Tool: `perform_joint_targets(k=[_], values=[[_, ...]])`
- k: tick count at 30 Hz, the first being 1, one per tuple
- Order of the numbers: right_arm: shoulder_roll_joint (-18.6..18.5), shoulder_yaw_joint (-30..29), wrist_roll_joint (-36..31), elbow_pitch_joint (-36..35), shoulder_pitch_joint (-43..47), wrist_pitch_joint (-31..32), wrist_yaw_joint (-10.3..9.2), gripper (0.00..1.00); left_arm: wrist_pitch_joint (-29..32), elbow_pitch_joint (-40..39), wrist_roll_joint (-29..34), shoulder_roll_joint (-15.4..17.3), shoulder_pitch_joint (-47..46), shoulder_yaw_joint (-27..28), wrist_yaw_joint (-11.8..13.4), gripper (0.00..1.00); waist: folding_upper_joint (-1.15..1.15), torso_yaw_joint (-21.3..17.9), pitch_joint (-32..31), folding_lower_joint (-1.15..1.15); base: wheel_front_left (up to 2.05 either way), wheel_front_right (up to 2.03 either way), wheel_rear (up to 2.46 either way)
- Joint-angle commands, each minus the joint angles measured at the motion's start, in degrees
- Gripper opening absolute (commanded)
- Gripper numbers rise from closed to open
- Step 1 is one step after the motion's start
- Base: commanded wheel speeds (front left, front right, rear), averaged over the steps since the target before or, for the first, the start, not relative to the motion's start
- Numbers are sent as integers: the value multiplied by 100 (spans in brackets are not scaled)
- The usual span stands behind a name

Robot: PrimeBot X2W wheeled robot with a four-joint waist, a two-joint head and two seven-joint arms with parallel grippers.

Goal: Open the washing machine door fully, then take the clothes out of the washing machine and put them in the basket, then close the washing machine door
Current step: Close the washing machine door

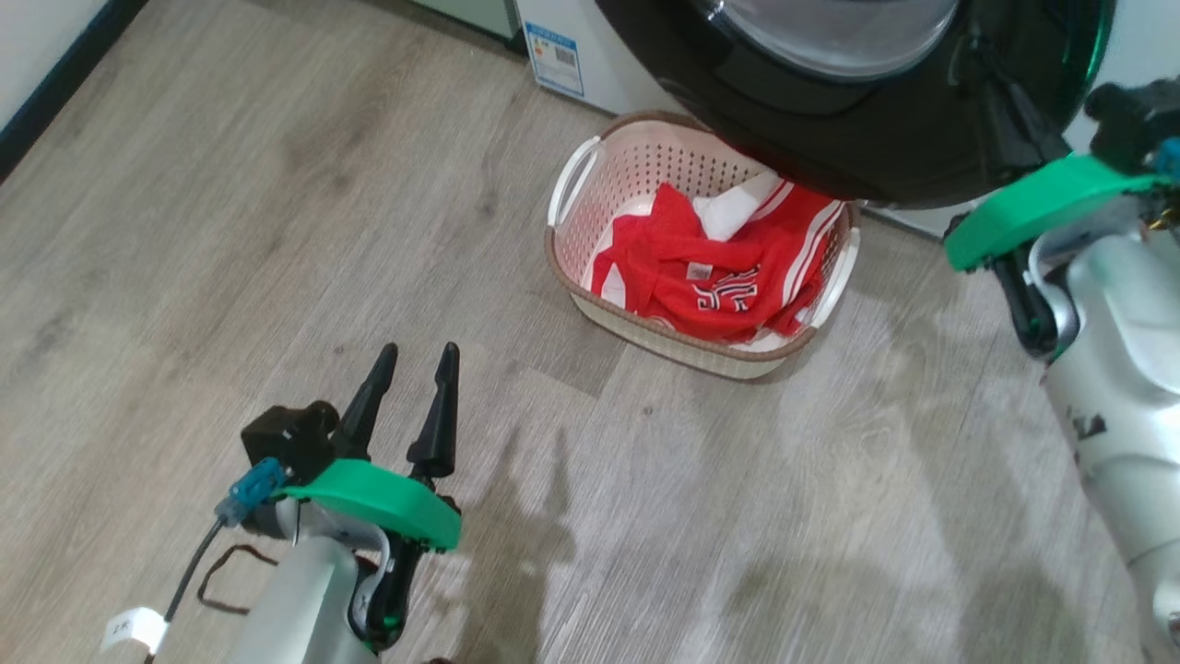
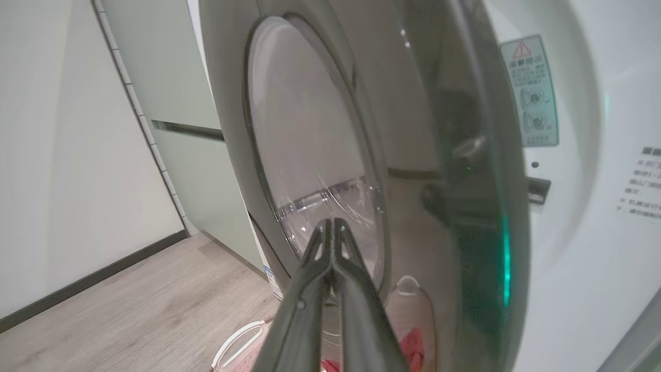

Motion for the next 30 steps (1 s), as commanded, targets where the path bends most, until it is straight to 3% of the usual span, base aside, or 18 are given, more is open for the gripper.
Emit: perform_joint_targets(k=[1,15,30], values=[[-11,9,17,-69,-166,-34,-4,0,-53,-126,-56,42,-189,165,-36,100,0,2,71,0,0,0,0],[181,-663,-314,853,-1128,-34,-4,0,-53,-108,-290,23,-443,-248,-36,100,0,-68,543,0,0,0,0],[11,-1082,-479,1592,-2697,-34,-4,0,-53,-150,-434,22,-773,-443,-36,100,0,-41,1127,0,0,0,0]])
